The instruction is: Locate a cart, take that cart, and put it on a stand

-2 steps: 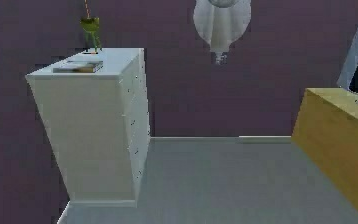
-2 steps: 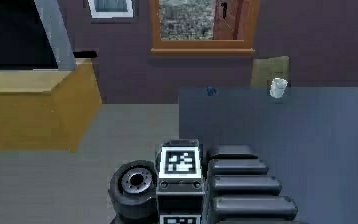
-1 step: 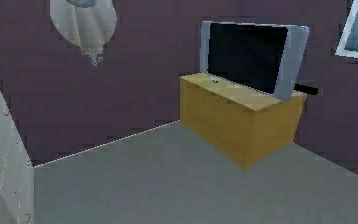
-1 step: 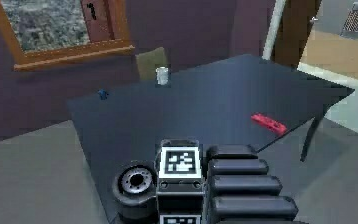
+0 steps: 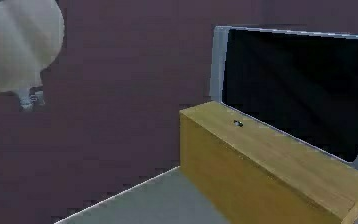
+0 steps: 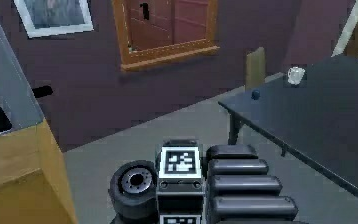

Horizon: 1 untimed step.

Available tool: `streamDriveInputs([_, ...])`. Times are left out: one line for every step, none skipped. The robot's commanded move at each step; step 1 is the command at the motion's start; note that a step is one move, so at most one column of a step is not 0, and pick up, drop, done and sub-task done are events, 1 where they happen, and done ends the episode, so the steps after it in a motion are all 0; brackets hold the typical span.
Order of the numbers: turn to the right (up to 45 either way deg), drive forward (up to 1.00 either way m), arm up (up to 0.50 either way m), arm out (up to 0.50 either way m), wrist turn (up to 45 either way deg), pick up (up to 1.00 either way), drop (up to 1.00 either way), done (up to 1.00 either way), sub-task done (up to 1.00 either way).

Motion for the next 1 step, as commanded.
streamDriveInputs([0.0, 0.85, 0.00, 0.00, 0.0, 0.00, 0.00, 0.00, 0.00])
